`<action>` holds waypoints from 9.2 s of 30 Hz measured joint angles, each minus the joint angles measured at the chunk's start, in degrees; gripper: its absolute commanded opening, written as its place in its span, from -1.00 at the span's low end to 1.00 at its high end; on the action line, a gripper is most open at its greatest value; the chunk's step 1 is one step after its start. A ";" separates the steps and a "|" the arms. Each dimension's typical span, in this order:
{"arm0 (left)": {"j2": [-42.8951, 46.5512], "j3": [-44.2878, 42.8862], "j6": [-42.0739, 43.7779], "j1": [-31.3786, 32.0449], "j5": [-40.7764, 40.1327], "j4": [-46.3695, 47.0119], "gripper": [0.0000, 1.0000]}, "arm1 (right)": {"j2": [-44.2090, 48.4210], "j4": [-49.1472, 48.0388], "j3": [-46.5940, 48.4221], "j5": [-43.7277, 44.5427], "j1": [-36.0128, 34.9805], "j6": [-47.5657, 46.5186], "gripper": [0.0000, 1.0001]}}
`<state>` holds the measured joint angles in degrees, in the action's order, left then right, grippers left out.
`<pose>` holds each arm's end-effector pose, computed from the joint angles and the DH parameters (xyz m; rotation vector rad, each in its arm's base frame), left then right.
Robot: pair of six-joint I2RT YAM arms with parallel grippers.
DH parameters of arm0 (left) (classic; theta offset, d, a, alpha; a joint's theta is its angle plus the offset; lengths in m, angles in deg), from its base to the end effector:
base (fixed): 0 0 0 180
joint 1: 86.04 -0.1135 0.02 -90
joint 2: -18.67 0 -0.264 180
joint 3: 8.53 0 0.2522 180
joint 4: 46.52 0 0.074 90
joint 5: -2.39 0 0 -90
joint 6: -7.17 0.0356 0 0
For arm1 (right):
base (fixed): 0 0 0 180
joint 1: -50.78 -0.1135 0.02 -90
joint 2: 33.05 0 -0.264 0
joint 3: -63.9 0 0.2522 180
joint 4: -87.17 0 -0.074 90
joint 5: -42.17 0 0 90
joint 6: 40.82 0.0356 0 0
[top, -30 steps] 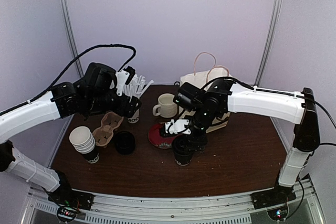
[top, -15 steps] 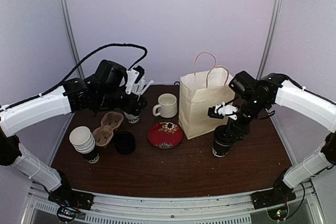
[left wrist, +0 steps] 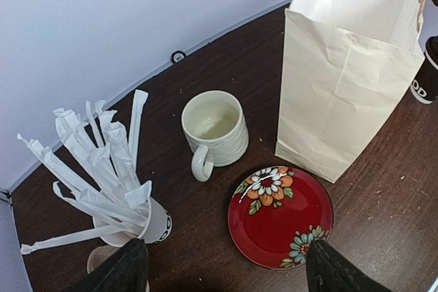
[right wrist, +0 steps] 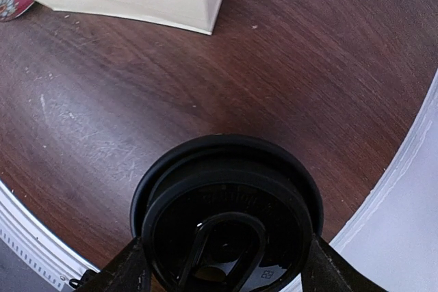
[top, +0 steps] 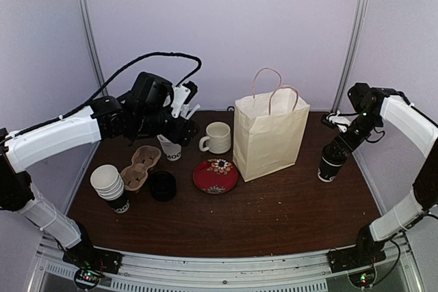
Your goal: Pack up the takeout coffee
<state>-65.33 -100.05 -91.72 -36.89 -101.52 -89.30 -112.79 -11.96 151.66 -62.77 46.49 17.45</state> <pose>0.2230 -0.2448 0.3464 0.6205 2.0927 -0.3147 0.2533 0.0282 0.3049 -0.9116 2.6262 0.2546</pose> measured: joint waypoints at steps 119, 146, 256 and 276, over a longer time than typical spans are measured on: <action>6.51 5.92 -18.29 -11.87 -3.50 -53.77 -1.00 | -7.39 -9.11 -8.37 -27.56 -30.62 -5.51 0.30; -1.66 -2.89 -8.81 -25.68 -3.85 -50.27 -1.00 | -8.33 -9.07 -8.37 -26.12 -31.04 -5.42 0.28; -1.25 -7.21 -12.02 -21.64 1.53 -60.13 -1.00 | -9.68 -8.37 -8.35 -25.70 -31.74 -5.64 0.26; -5.25 -14.51 -14.51 -17.97 0.00 -63.41 -1.00 | -10.19 -7.74 -8.31 -25.29 -32.22 -5.90 0.25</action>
<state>-70.58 -114.56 -106.23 -54.86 -101.52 -152.70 -122.98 -19.69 143.35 -88.05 14.27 11.55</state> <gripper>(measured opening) 0.006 0.626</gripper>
